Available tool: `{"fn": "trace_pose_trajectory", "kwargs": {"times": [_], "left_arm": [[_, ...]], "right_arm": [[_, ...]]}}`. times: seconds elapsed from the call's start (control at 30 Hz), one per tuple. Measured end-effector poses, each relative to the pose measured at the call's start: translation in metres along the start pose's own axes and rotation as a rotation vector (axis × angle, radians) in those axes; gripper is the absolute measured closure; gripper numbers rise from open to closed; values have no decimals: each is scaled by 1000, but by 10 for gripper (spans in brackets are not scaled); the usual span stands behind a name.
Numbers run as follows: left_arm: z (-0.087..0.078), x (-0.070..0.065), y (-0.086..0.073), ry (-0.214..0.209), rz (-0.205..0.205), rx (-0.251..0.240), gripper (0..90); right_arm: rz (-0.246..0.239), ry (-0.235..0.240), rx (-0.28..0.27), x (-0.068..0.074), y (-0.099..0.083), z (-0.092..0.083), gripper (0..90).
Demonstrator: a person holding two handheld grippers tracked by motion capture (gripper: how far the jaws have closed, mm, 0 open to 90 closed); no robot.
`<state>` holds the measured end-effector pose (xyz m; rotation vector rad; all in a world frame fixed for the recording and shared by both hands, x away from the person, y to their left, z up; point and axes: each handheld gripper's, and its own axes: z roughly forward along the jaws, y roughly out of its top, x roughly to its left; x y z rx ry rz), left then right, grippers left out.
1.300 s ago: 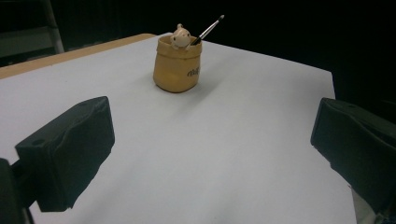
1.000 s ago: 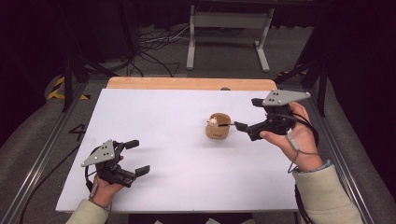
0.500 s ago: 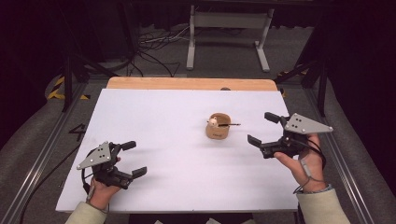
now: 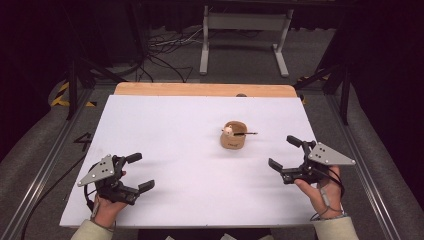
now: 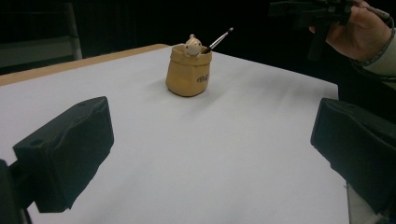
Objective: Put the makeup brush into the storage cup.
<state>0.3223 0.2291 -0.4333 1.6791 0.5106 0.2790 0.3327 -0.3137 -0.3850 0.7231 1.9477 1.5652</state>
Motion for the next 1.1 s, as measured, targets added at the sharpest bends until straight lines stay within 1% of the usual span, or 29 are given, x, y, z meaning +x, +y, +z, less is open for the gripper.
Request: {"fn": "trace_pose_trajectory", "kwargs": {"times": [0.07,0.13,0.27,0.3,0.4,0.47,0.53,0.63,0.7,0.77,0.87,1.0,1.1], "left_arm": [[0,-1,-1,5,-3,-2,0],[0,0,-3,5,-6,0,0],[-1,1,-7,23,-8,-6,0],[-1,2,-8,26,-2,-5,0],[-2,4,-11,35,-8,-17,0],[-2,6,-14,37,-12,-21,0],[-2,8,-17,41,-19,-25,0],[-1,10,-20,51,-38,-23,0],[-1,10,-20,49,-35,-24,0],[-1,10,-20,47,-43,-22,1],[0,10,-20,48,-42,-21,1],[0,10,-20,50,-44,-19,1],[0,10,-20,54,-29,-14,1]], "right_arm": [[-1,-4,-2,1,-7,-1,18],[-1,1,-1,1,-13,0,18],[4,-1,-3,4,-27,0,17],[6,1,-3,4,-31,0,17],[1,3,15,5,-39,1,17],[9,11,27,5,-46,3,16],[6,6,38,5,-50,3,17],[14,4,45,5,-54,5,17],[16,3,50,5,-57,6,17],[20,2,60,5,-60,8,17],[20,-1,66,6,-61,9,18],[17,-6,55,6,-60,8,19],[20,-9,50,6,-60,8,19]]}}
